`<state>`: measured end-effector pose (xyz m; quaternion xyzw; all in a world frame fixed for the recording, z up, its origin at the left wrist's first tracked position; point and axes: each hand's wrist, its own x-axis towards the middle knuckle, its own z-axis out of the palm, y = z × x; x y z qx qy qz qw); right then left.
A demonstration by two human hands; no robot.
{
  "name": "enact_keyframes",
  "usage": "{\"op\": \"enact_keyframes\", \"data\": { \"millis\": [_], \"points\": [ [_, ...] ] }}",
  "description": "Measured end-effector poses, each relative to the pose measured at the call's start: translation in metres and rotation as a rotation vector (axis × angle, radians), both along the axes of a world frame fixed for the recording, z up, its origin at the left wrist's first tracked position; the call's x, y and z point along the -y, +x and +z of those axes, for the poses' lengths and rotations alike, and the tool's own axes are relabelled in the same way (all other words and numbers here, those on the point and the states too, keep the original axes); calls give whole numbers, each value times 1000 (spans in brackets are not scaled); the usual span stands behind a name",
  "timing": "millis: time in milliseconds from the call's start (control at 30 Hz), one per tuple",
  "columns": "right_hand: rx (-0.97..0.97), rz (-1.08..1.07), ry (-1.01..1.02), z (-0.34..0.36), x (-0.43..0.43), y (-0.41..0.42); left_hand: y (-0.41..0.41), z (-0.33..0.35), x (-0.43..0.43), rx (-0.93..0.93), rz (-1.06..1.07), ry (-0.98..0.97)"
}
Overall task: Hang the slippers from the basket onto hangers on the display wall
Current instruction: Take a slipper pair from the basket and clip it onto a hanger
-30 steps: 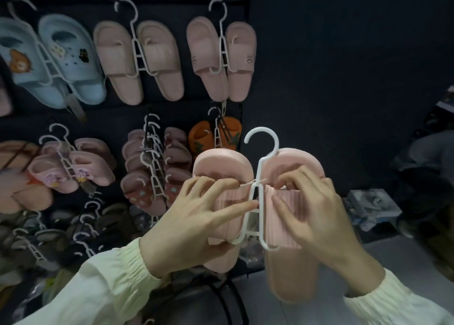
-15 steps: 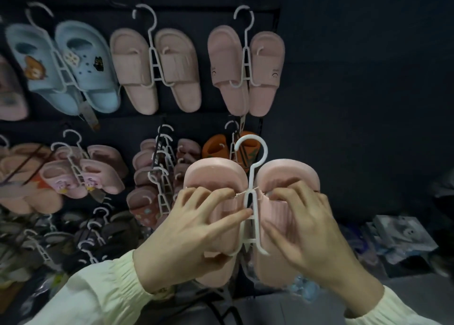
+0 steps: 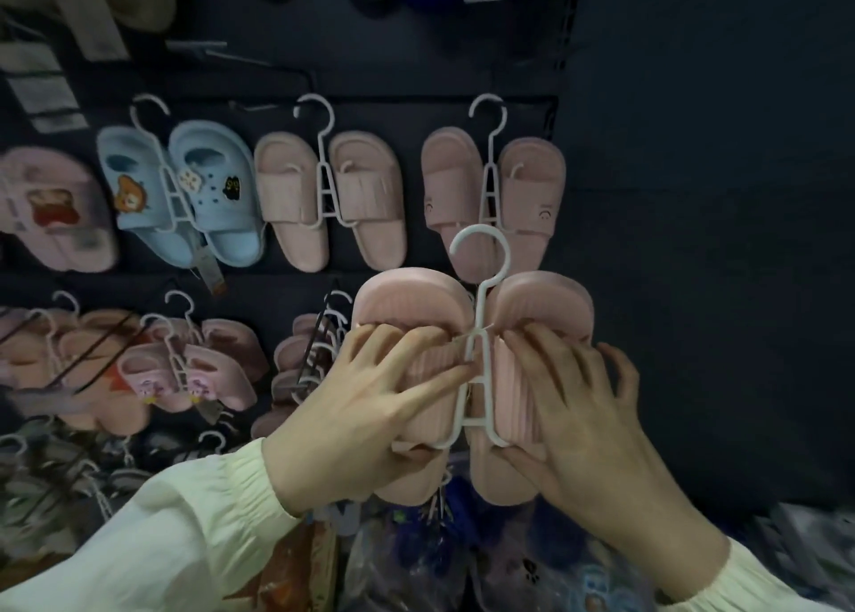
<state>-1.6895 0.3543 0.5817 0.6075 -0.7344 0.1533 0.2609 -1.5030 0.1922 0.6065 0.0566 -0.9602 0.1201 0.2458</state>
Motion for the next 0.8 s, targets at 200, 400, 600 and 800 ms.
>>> {"op": "enact_keyframes", "data": {
  "millis": [200,400,600,800],
  "points": [
    [-27,44,83,1,15,-27,-15,1,7,50,77,5],
    [222,225,113,8,25,-44,-22,-4,15,74,123,24],
    [435,313,-268,40,67,-76,-25,-6,17,43,168,49],
    [338,201,-258,79,147,-125,-24,-14,15,55,177,73]
  ]
}}
